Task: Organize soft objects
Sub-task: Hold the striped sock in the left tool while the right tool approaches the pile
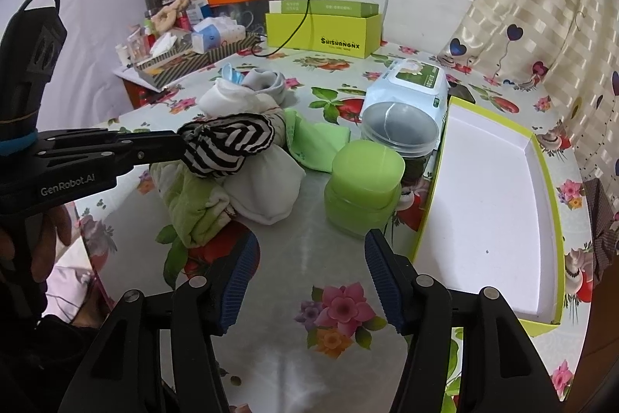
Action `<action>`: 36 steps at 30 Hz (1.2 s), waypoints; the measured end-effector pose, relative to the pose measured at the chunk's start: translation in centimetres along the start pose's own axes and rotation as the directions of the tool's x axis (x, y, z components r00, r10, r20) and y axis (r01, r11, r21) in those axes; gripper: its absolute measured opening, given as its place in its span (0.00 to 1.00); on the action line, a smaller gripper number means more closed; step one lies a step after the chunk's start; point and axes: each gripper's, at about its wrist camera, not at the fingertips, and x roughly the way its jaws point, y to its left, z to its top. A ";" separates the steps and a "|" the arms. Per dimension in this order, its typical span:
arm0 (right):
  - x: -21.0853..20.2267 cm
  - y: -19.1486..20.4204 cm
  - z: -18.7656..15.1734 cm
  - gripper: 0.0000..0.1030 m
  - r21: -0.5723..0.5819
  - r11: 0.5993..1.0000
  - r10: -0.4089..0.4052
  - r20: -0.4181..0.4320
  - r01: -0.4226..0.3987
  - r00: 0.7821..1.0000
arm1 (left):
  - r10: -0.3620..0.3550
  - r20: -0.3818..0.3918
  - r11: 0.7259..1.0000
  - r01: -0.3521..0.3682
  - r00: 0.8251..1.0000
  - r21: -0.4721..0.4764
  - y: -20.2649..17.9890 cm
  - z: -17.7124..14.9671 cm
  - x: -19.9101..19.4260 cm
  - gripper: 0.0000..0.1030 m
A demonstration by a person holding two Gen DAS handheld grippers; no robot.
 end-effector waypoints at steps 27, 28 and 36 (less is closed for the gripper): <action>-0.5 0.7 0.0 0.62 -0.011 1.000 0.022 0.012 -0.022 1.000 | 0.016 0.029 1.000 -0.016 0.999 -0.016 0.2 -0.1 -1.4 0.12; -0.6 0.8 0.0 0.62 -0.013 1.000 0.023 0.014 -0.023 1.000 | 0.013 0.033 1.000 -0.013 0.999 -0.014 0.2 -0.2 -1.5 0.14; -0.8 1.1 0.0 0.62 -0.016 0.999 0.029 0.020 -0.028 0.999 | -0.009 0.047 1.000 0.009 0.999 -0.004 0.2 -0.2 -2.1 0.22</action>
